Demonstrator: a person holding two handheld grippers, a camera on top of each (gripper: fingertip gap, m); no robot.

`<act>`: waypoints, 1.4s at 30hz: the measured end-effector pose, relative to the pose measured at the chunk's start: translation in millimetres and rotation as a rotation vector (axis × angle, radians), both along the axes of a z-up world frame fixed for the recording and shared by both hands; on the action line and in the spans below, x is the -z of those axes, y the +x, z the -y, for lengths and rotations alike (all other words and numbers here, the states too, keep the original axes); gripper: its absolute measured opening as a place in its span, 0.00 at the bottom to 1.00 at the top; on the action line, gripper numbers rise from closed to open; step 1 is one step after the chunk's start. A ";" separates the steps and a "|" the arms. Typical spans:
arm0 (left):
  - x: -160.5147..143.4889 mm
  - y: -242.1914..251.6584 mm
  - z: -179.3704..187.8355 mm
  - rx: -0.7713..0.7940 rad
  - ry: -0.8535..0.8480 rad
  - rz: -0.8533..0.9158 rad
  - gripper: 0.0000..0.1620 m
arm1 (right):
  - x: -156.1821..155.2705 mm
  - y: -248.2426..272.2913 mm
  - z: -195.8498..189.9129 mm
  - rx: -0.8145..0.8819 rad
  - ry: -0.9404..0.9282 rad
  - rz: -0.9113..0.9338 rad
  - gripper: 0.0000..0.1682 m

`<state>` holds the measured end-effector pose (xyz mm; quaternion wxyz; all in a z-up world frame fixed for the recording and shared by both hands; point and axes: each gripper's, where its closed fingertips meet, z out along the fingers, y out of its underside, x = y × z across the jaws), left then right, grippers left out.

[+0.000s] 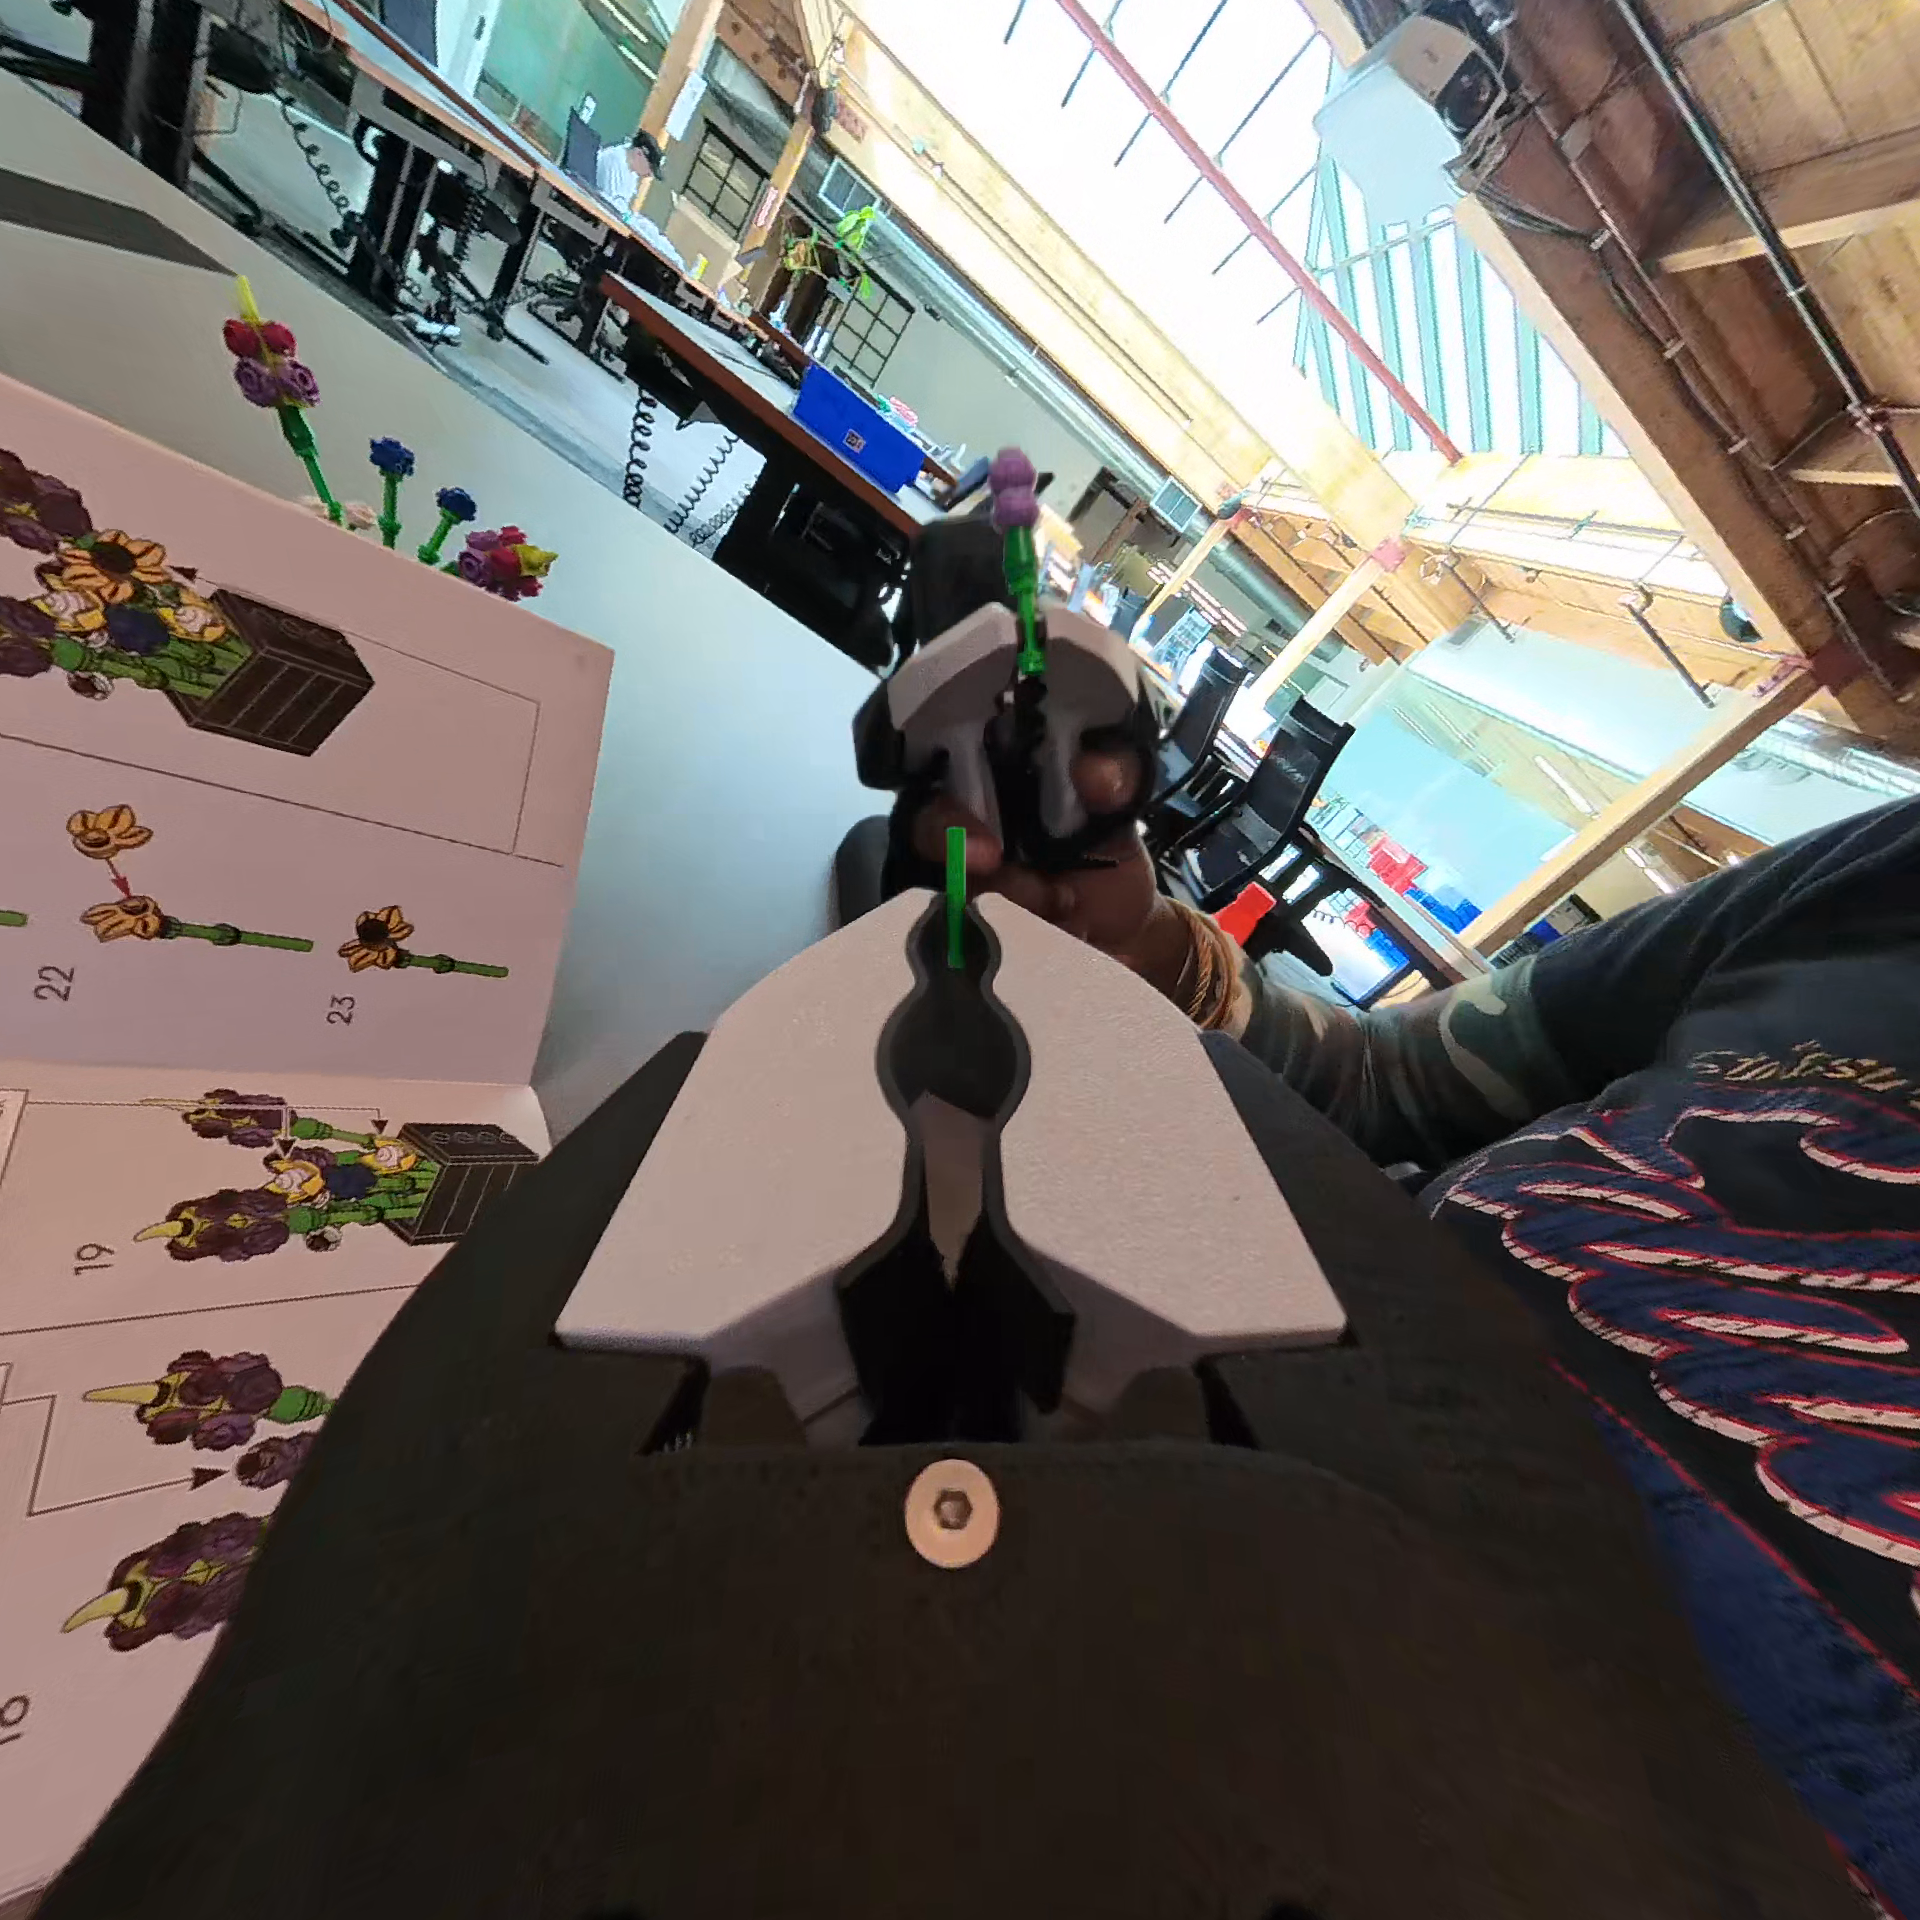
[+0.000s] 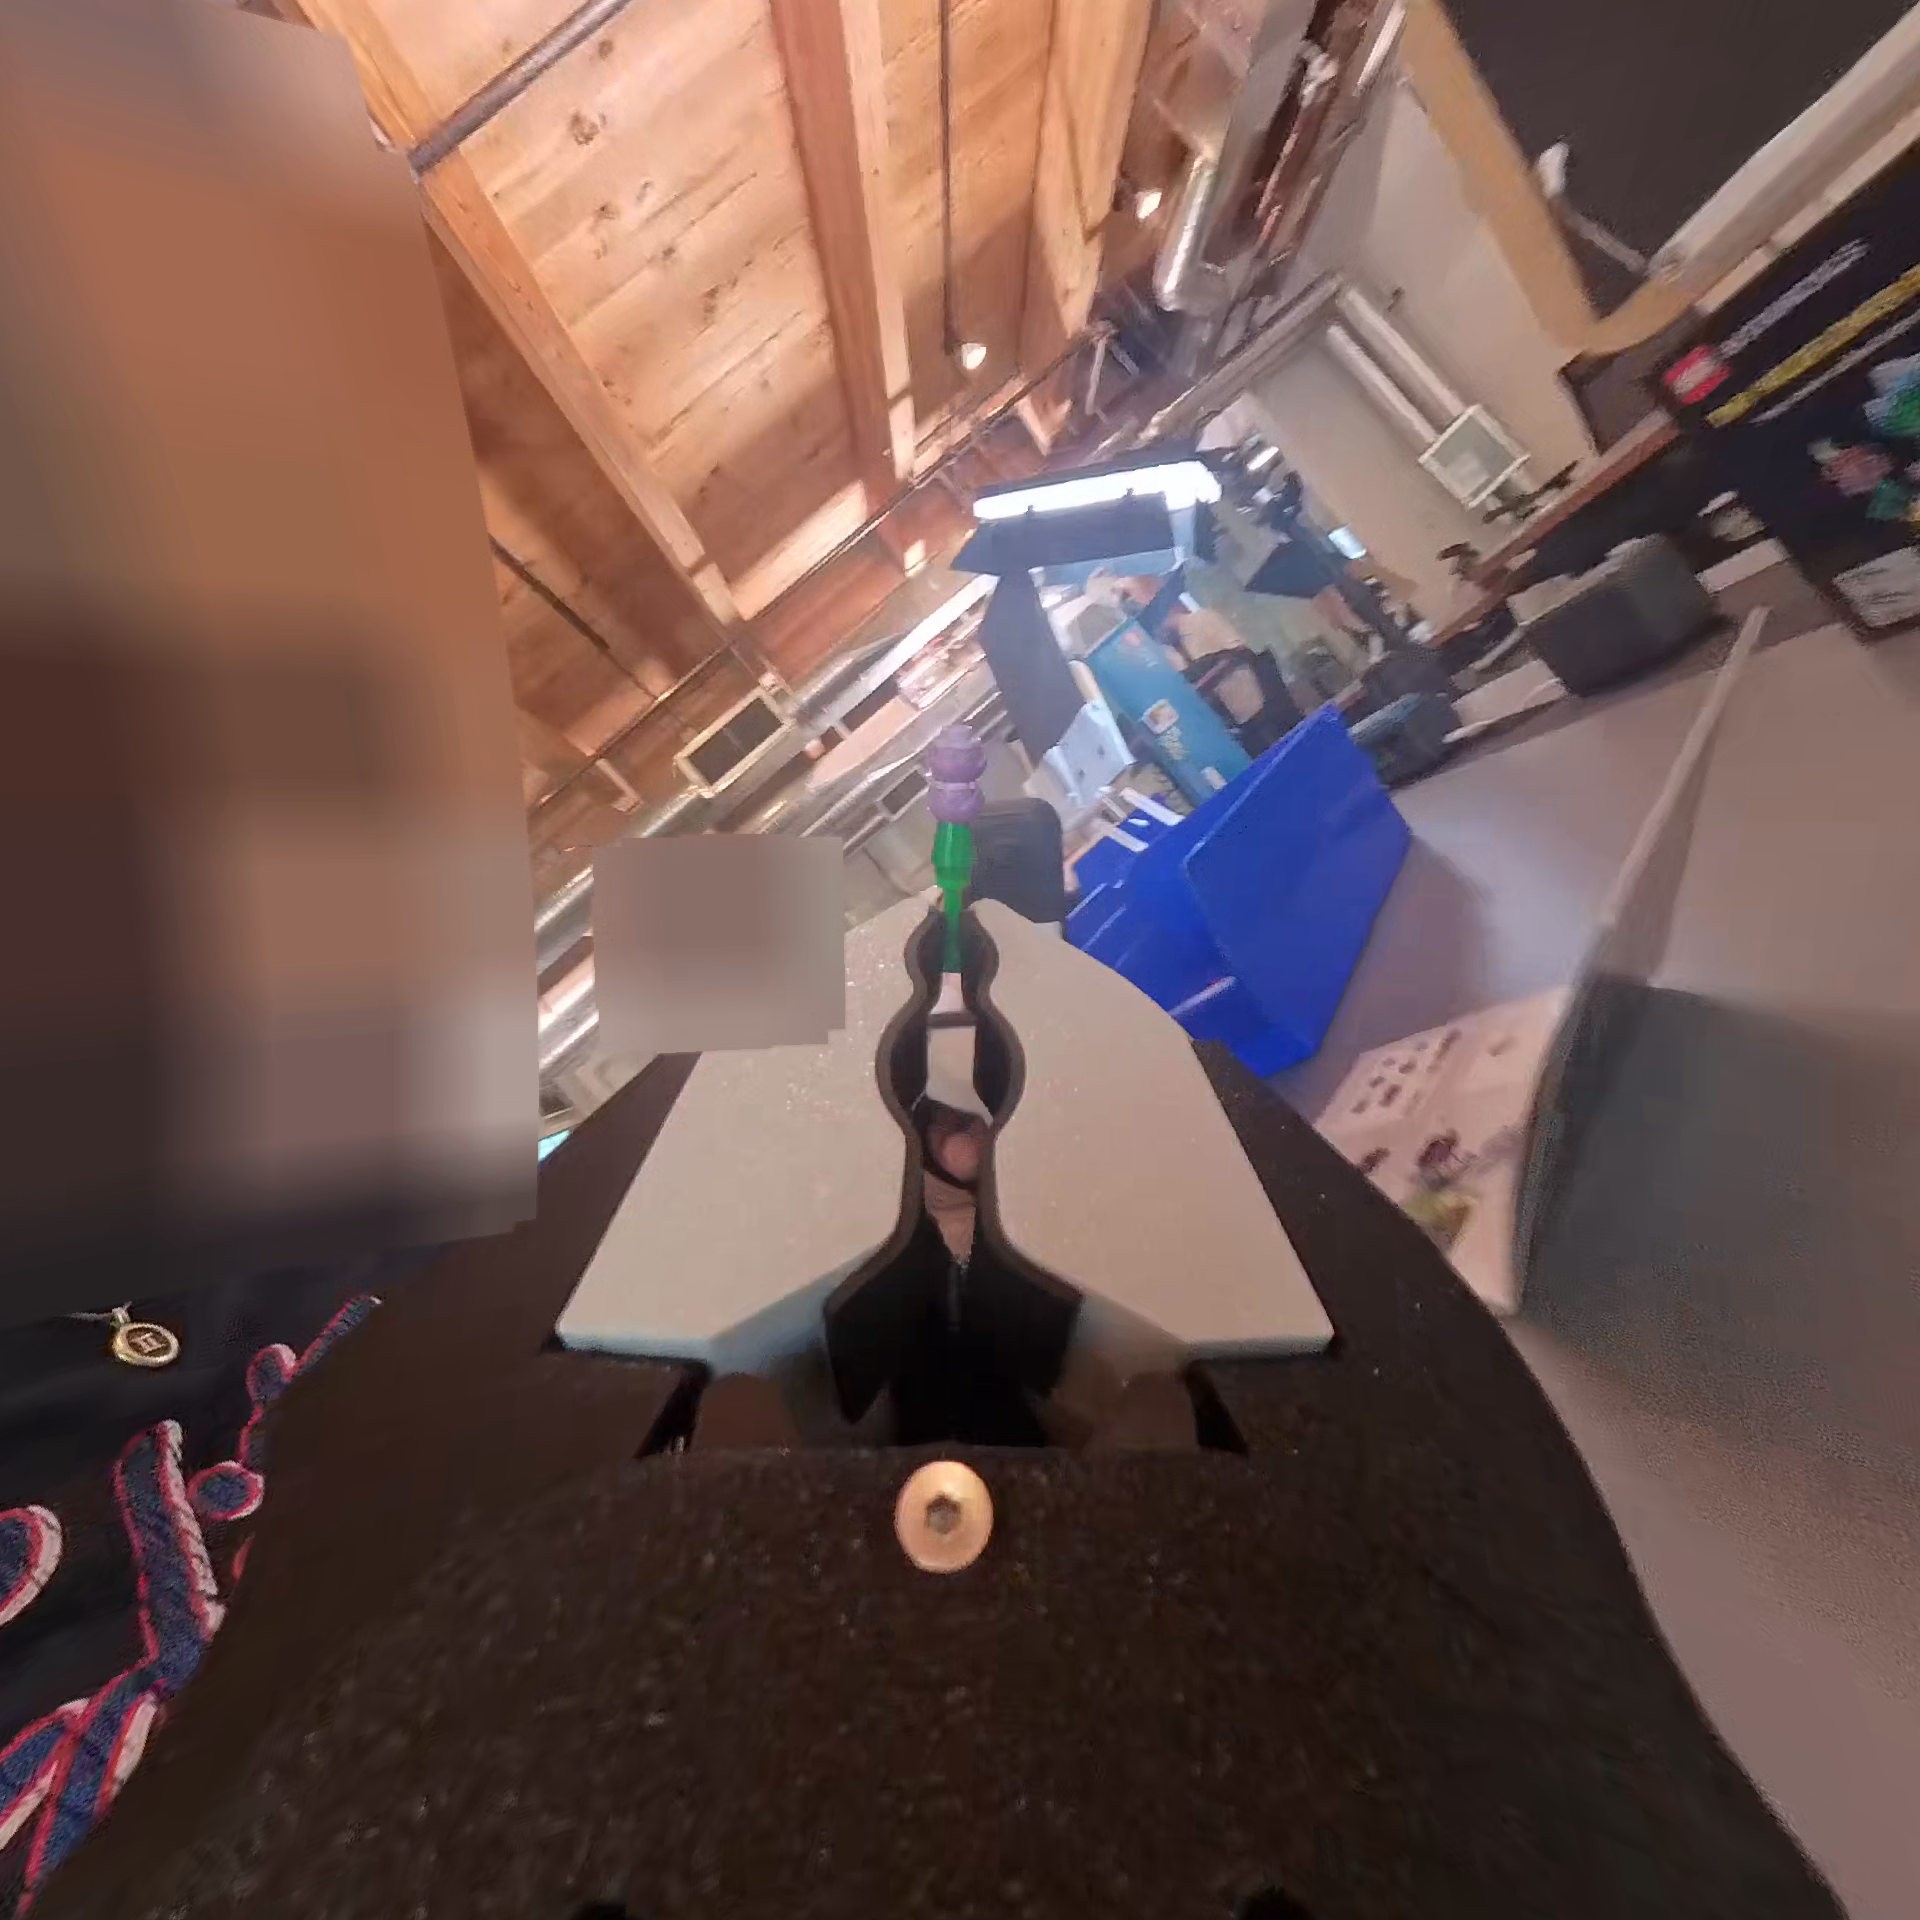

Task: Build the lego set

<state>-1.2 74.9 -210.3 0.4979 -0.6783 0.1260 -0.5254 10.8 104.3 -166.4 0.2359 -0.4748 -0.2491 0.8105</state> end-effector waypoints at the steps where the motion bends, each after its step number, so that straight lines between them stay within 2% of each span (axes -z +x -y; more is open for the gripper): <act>1: 2.5 -0.6 -1.2 -0.006 -0.011 -0.008 0.01 | -2.8 -10.1 2.7 -0.032 0.008 -0.005 0.02; 5: 10.2 -2.0 -5.0 -0.030 -0.046 -0.052 0.01 | 14.0 -40.2 12.9 -0.083 0.325 0.180 0.02; 6: 11.1 -2.7 -5.8 -0.038 -0.050 -0.061 0.02 | 17.2 -41.4 12.1 -0.097 0.345 0.194 0.02; 11: 4.7 -16.2 -13.7 -0.131 -0.032 0.006 0.01 | 16.5 -43.0 -3.5 -0.068 0.056 0.091 0.02; 14: 2.6 -18.3 -15.5 -0.160 -0.011 0.008 0.02 | 21.1 -52.6 4.8 -0.107 -0.014 0.083 0.02; 42: 4.4 -27.6 -19.6 -0.201 -0.045 0.096 0.01 | 30.6 -63.9 3.4 -0.047 -0.055 0.107 0.02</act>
